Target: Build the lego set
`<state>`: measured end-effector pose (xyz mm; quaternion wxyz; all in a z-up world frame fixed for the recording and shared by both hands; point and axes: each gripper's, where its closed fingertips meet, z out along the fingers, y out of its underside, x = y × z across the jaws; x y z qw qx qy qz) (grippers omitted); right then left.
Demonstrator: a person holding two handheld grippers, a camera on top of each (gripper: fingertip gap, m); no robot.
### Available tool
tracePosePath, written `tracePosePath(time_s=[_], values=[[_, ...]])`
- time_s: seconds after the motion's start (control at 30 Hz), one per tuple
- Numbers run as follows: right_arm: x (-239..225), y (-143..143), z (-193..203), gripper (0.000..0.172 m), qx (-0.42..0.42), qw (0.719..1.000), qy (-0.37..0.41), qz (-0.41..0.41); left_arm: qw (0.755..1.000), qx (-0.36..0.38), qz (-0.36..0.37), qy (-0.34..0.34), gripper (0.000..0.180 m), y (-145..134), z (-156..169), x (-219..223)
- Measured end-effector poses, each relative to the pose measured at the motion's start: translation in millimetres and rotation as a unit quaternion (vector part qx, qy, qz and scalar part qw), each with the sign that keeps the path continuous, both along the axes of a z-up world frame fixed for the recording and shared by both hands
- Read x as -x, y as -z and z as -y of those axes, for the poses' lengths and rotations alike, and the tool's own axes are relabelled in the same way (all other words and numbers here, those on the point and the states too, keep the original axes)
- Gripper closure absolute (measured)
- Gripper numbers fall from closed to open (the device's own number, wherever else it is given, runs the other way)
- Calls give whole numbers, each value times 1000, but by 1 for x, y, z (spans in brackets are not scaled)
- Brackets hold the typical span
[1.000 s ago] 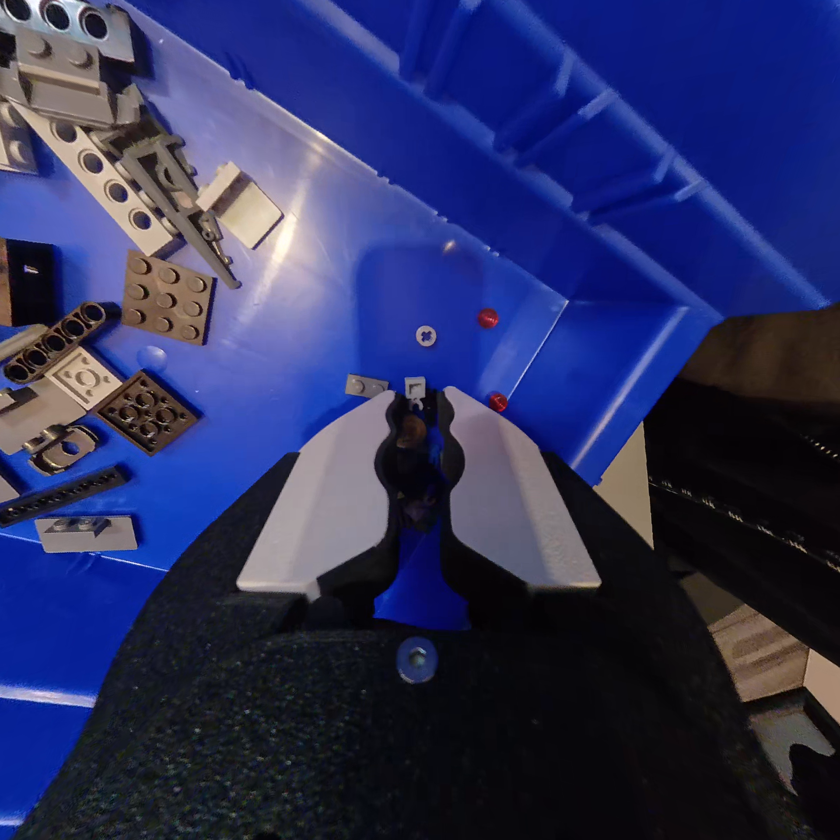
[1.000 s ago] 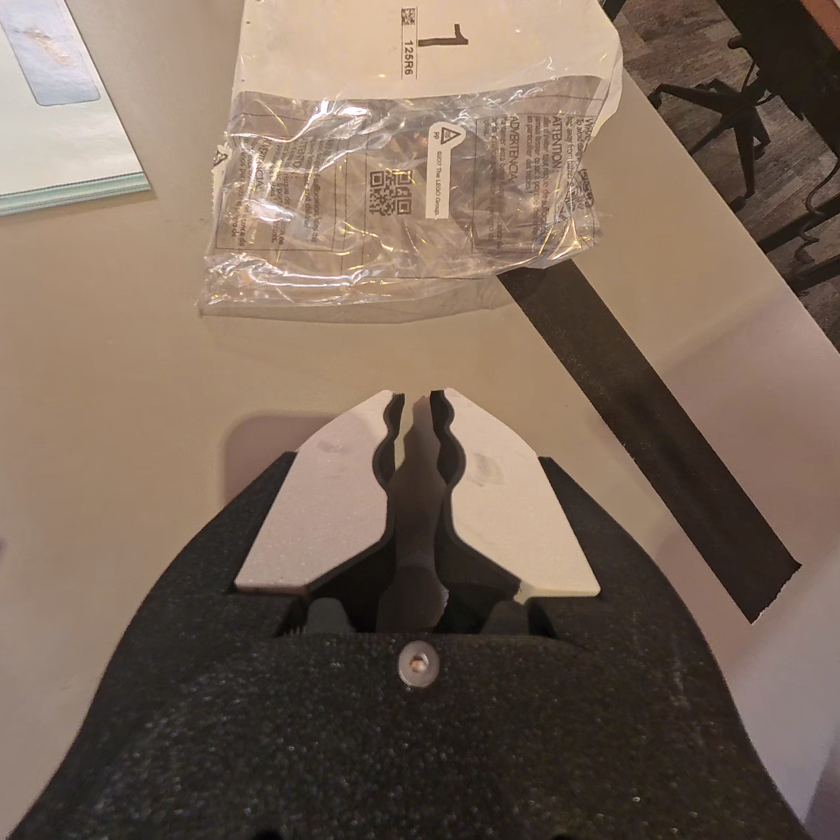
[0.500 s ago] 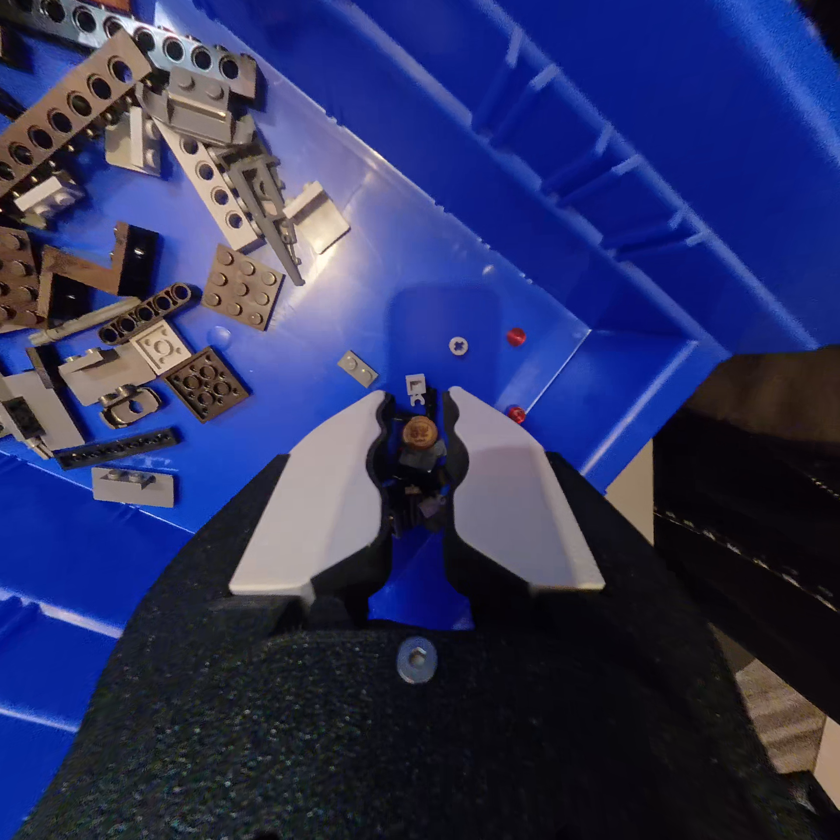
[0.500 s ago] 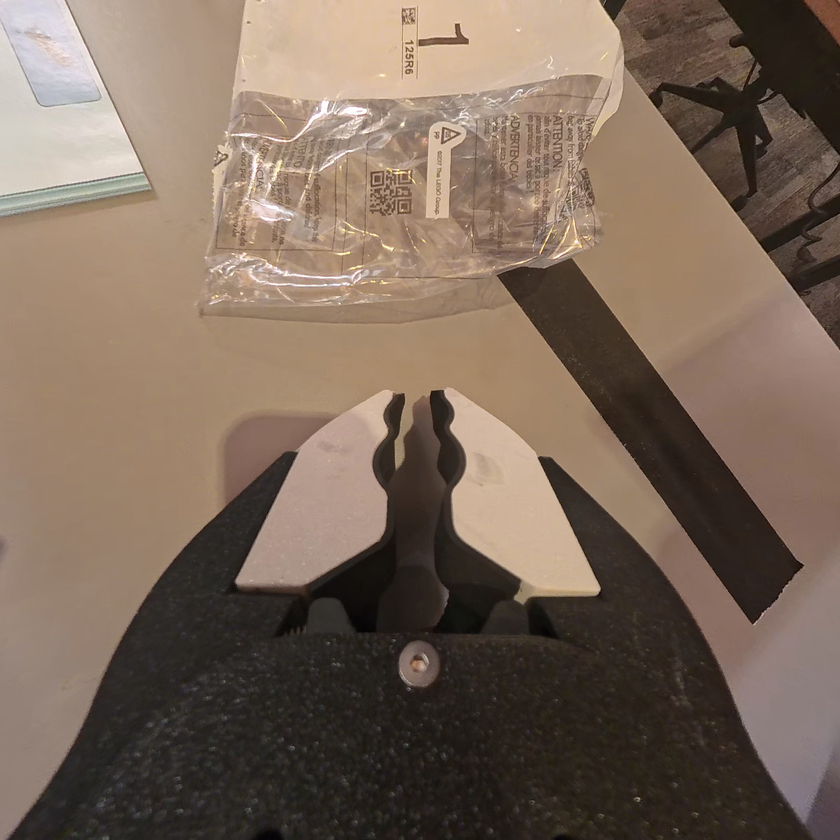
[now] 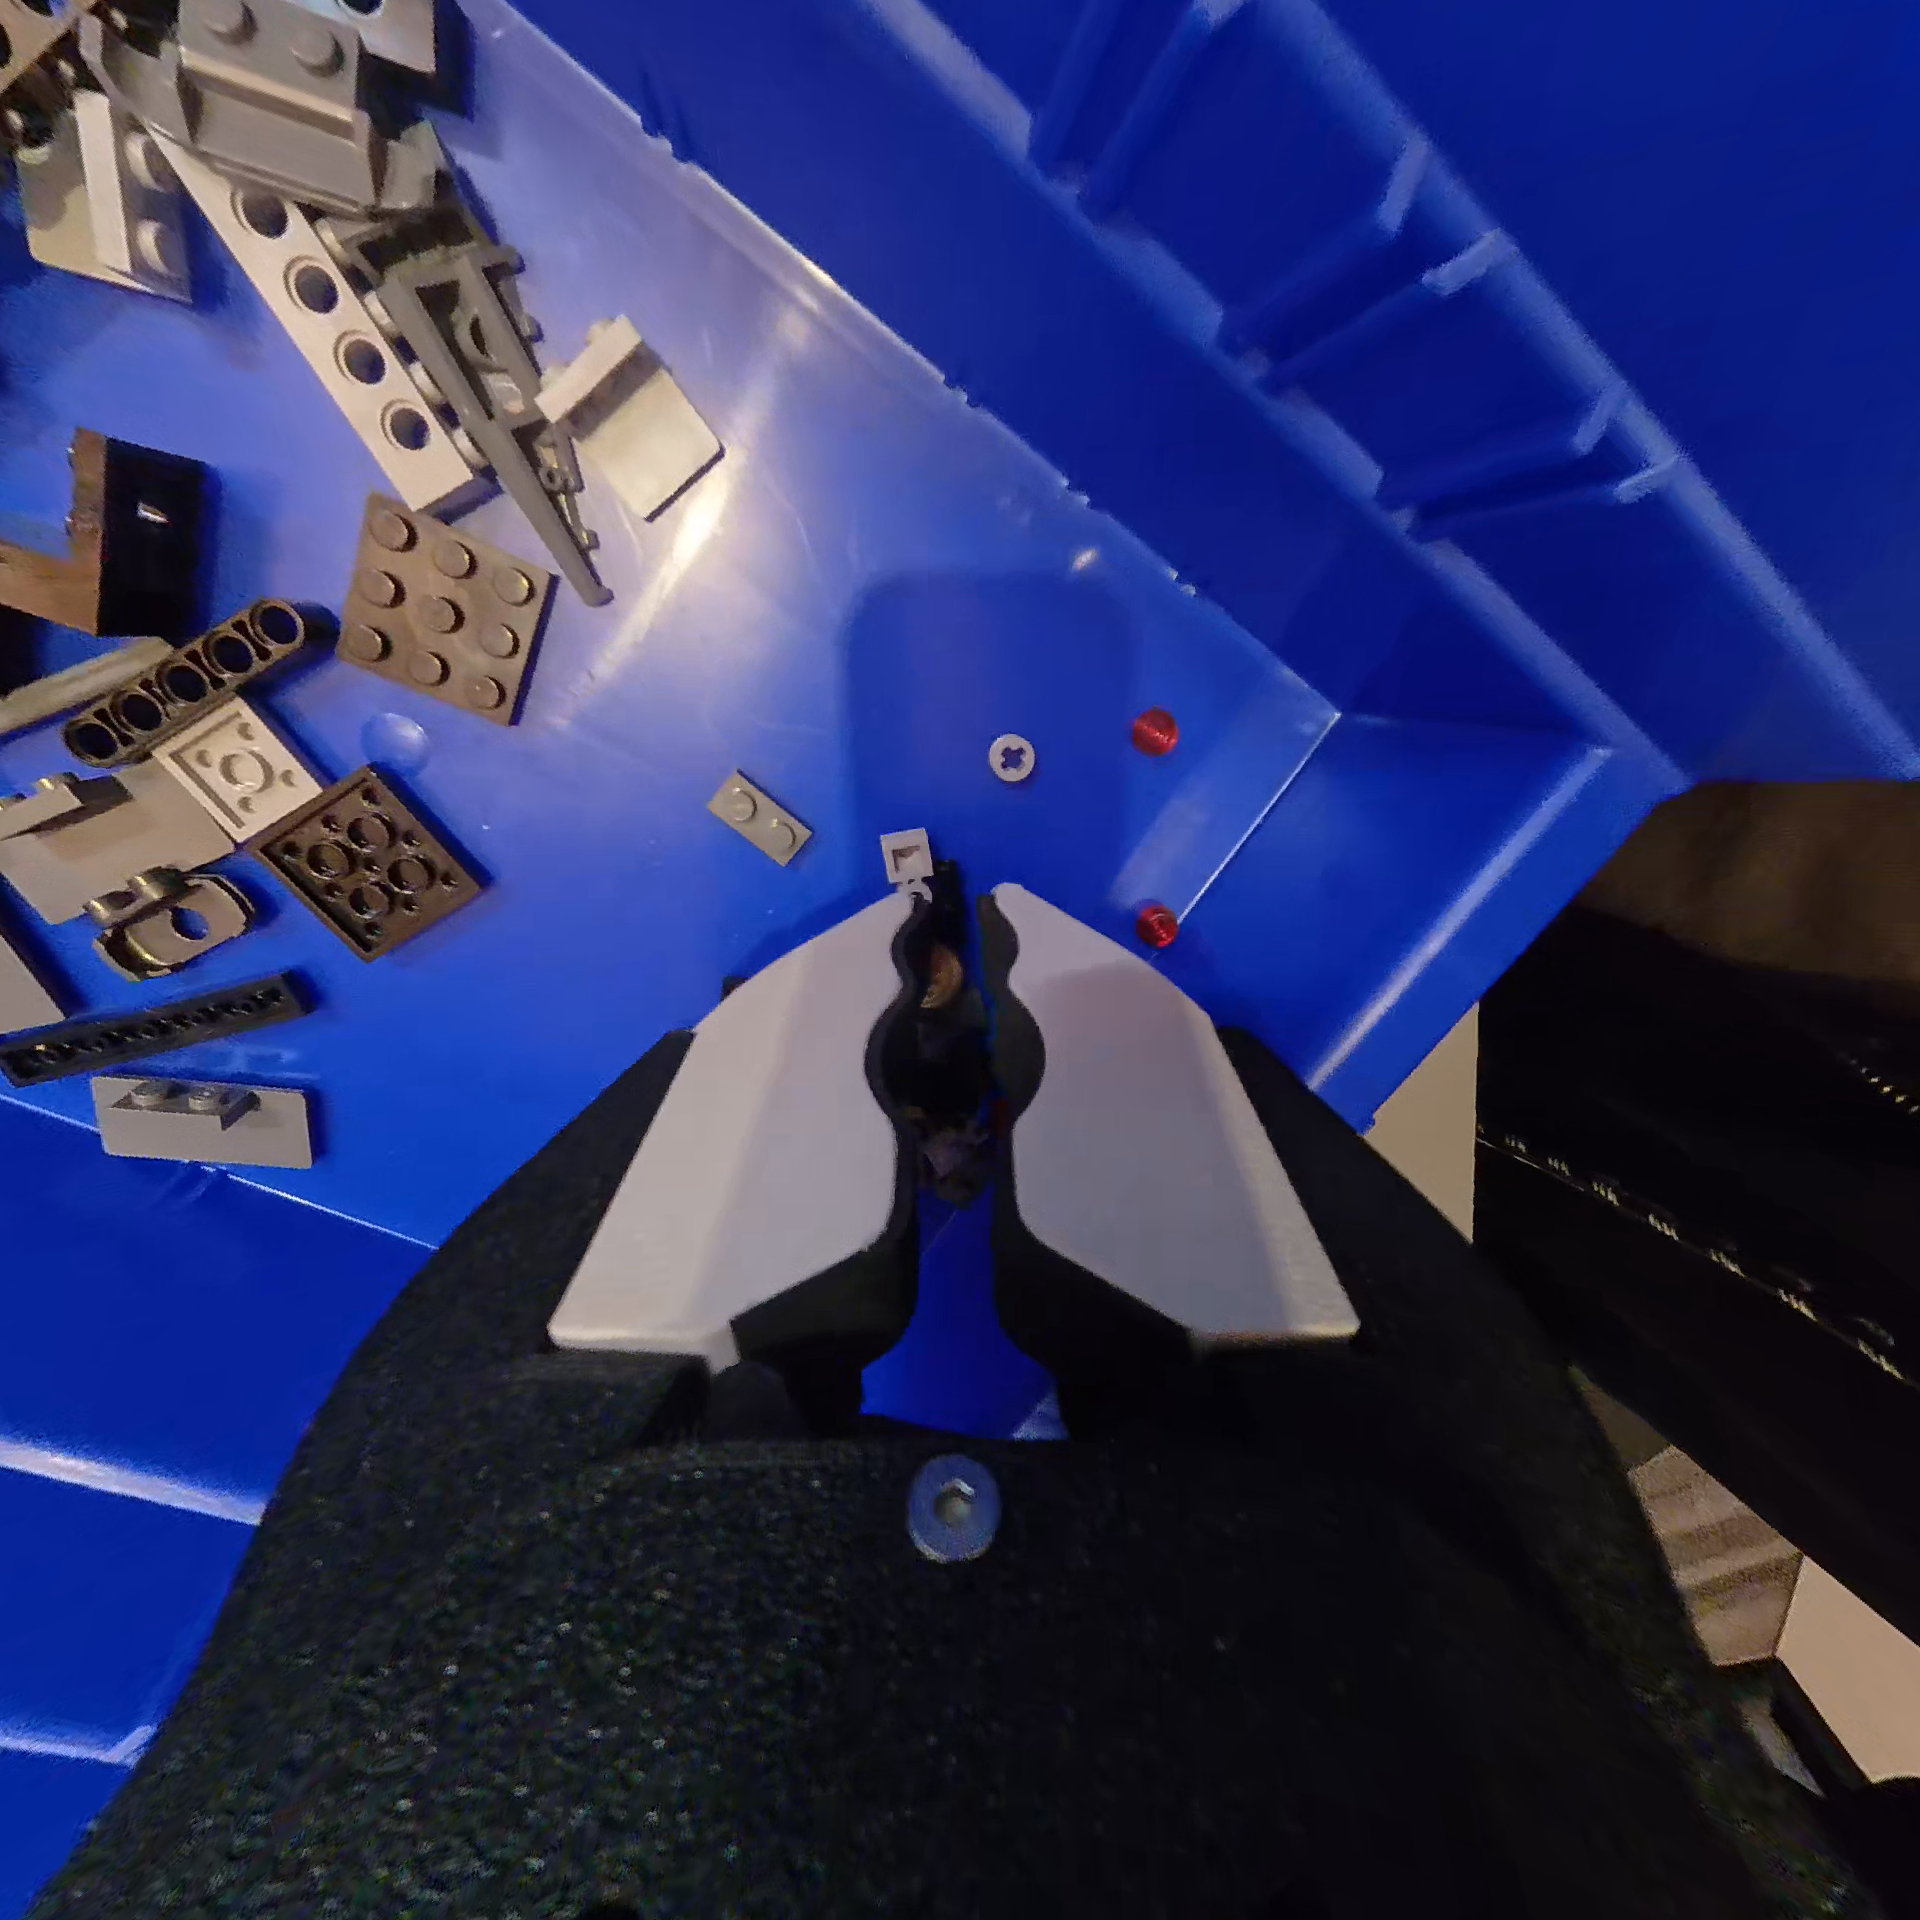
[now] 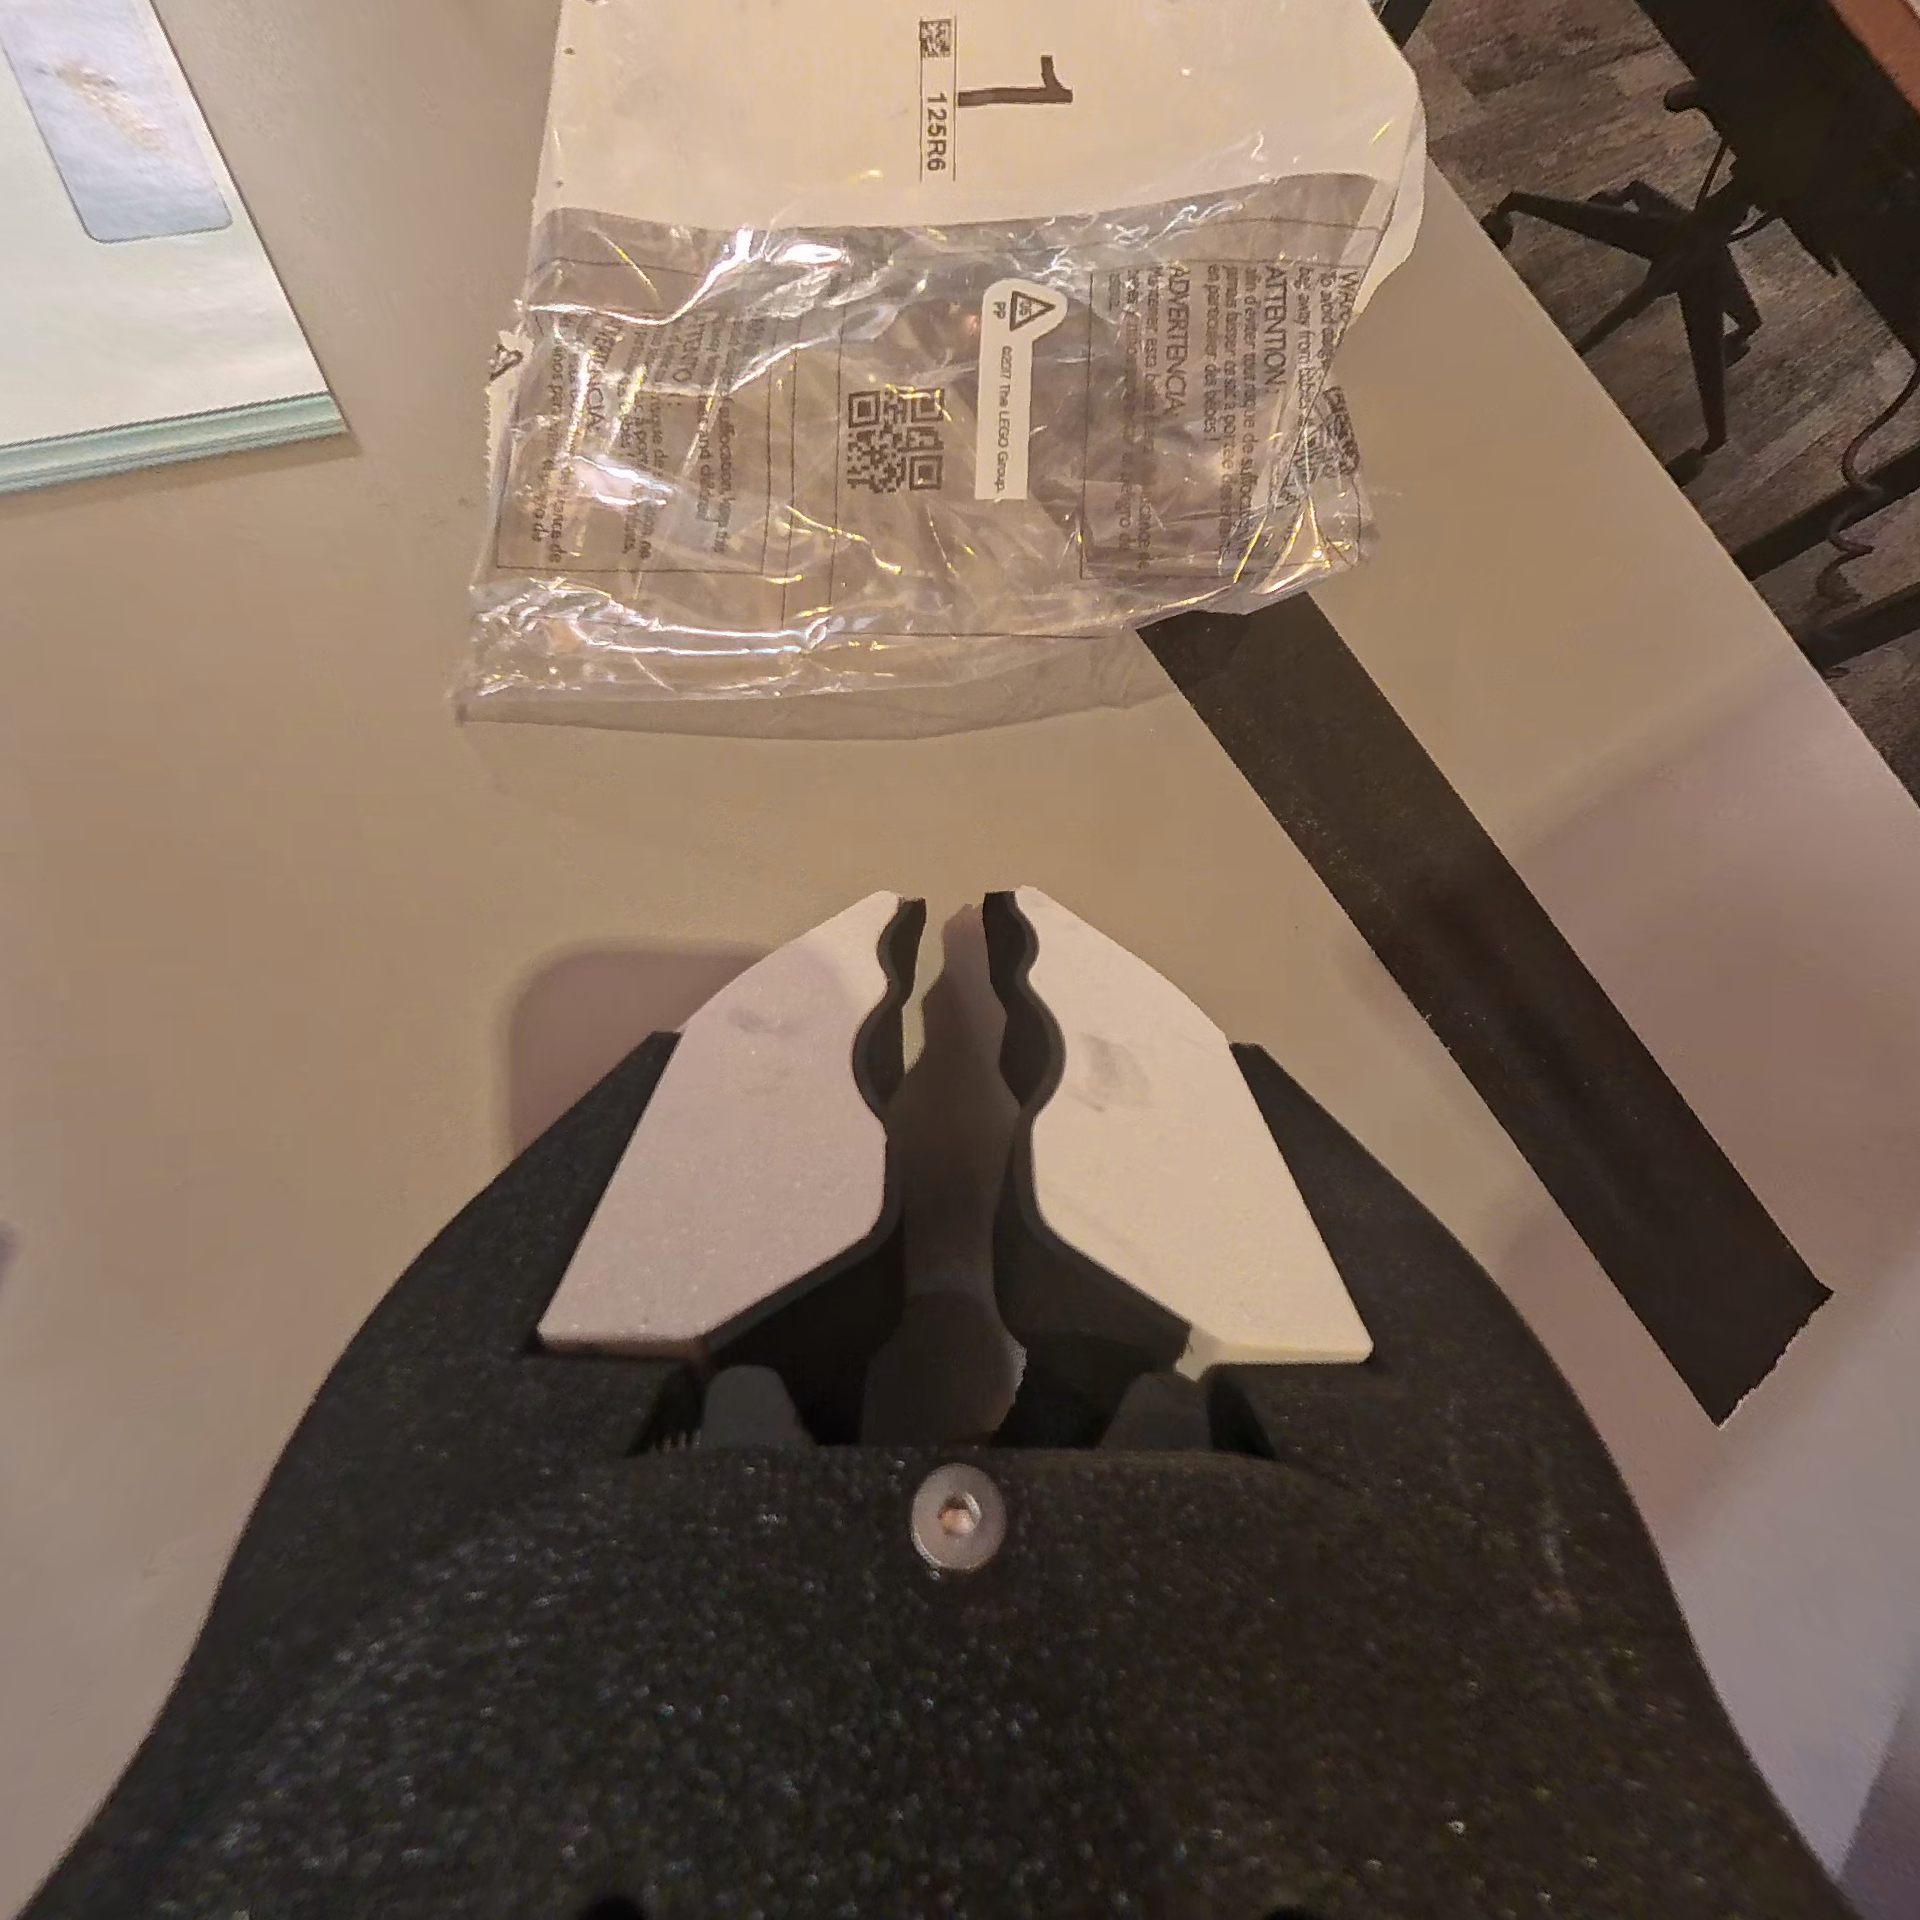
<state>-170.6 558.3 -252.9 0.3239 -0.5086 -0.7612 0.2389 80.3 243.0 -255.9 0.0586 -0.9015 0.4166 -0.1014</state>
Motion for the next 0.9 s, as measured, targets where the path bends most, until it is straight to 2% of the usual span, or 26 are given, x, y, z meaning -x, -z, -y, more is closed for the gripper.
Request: tracePosePath(time_s=[0.37,0.5,0.7,0.9], values=[[0,0,0,158,-1,1000,0,-1,999,-19,-25,6,175,4,-1,2],[0,0,0,158,0,1000,0,0,999,-35,-6,-22,175,-2,-8,0],[0,-1,0,158,-1,1000,0,-1,987,-114,71,-90,175,-55,-19,6],[0,-1,-1,158,-1,1000,1,-1,950,-215,105,-200,175,-126,-6,64]])
